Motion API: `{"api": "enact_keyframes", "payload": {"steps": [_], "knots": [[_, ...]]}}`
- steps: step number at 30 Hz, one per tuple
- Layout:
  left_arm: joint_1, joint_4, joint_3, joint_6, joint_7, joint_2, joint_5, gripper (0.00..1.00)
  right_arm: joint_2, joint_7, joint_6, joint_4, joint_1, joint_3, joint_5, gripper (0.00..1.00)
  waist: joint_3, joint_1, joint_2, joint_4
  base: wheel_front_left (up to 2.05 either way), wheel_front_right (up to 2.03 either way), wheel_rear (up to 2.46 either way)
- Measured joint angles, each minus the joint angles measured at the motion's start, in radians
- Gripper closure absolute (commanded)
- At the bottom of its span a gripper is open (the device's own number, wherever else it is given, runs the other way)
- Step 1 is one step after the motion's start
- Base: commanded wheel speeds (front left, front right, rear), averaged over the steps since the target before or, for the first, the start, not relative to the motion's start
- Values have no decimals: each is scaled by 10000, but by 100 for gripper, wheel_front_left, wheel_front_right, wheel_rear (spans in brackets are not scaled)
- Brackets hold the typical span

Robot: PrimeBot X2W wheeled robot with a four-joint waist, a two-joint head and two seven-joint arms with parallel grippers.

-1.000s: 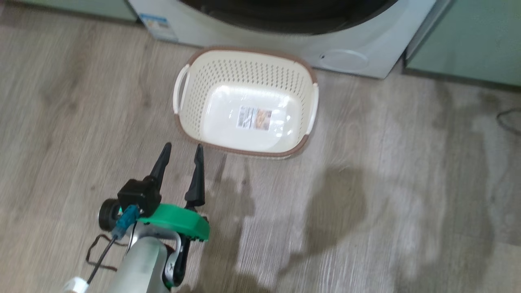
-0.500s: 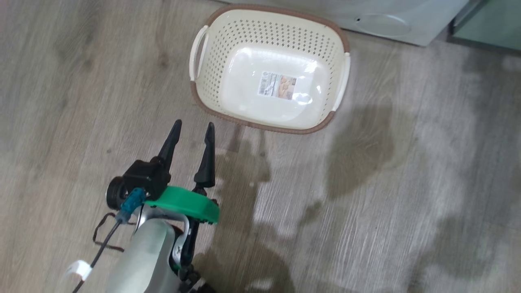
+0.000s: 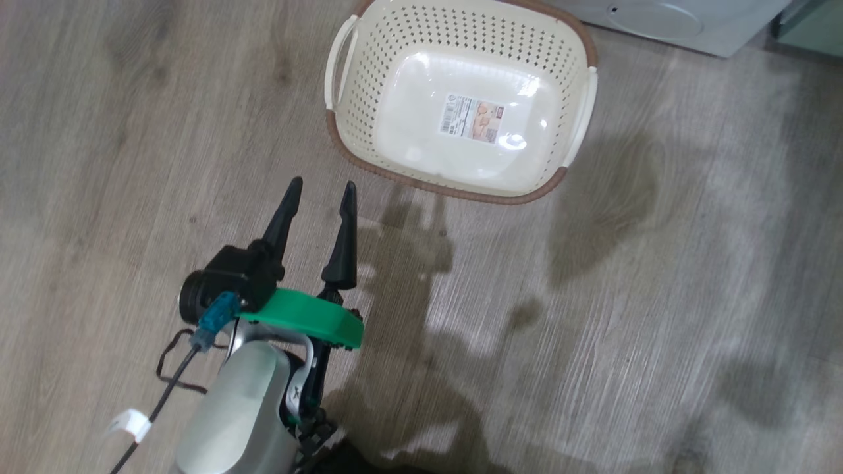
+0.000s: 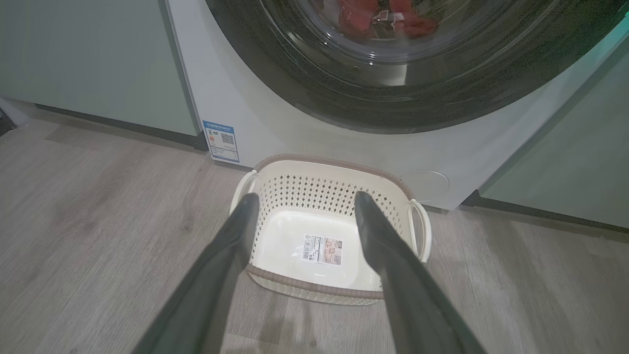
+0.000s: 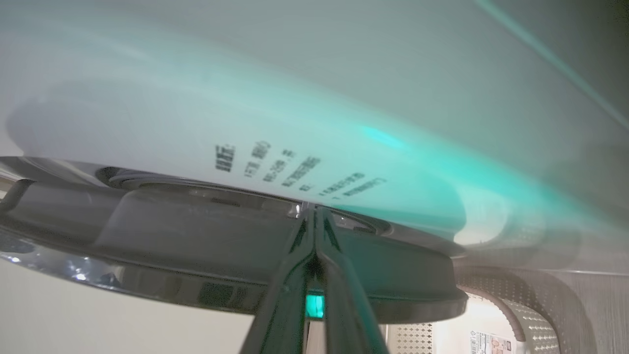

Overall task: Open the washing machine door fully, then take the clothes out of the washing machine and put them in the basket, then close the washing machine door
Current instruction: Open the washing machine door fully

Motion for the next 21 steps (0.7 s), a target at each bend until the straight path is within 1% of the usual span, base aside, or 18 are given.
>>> {"api": "enact_keyframes", "payload": {"steps": [7,13,21], "knots": [[-59,-111,-44,36,0,-10,-79,0,102,90,-6,92,-310,163,-77,100,171,0,0,176,0,0,0],[-58,-102,-58,113,0,-12,-169,0,79,399,-10,8,-188,424,-77,100,-64,0,0,217,0,0,0],[50,2,10,107,0,-10,-136,0,119,849,-10,-520,848,767,-46,100,-657,0,0,108,0,0,0]]}}
